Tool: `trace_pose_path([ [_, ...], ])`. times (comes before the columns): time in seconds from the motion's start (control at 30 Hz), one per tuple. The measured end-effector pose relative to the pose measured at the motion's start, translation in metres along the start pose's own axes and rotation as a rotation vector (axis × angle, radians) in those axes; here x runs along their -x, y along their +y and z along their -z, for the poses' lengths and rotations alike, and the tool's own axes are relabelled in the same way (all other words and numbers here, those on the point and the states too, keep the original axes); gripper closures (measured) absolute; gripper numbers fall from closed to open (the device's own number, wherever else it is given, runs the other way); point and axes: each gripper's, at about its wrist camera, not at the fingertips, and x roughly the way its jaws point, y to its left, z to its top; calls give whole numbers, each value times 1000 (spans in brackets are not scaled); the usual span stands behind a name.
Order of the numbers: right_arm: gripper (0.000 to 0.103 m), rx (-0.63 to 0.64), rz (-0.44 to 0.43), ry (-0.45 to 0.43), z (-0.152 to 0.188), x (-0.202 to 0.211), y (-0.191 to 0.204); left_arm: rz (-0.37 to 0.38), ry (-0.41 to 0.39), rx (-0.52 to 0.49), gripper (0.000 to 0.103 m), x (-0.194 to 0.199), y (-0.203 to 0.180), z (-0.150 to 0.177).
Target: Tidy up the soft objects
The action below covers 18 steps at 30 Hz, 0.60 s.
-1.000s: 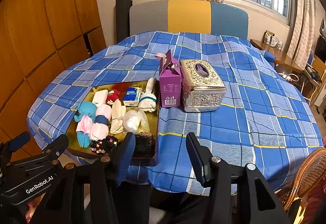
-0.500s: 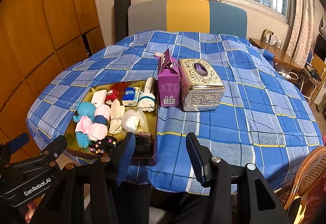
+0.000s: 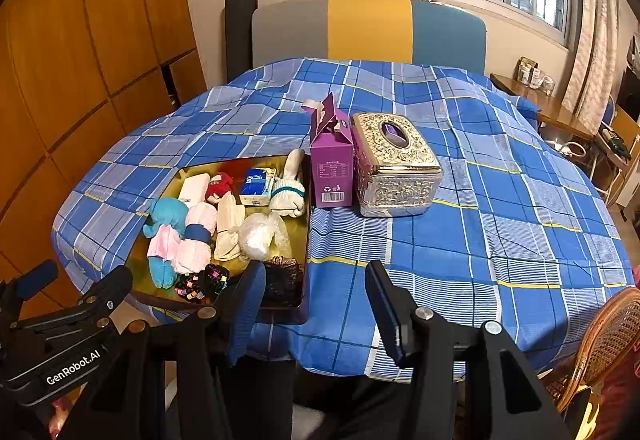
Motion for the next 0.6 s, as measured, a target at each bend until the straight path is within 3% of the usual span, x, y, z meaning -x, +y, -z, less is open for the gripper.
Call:
trace_pose_path([
  [0.6,51,-1,0,-5,0,1,1,4,19,-11,0,-6,-2,2],
])
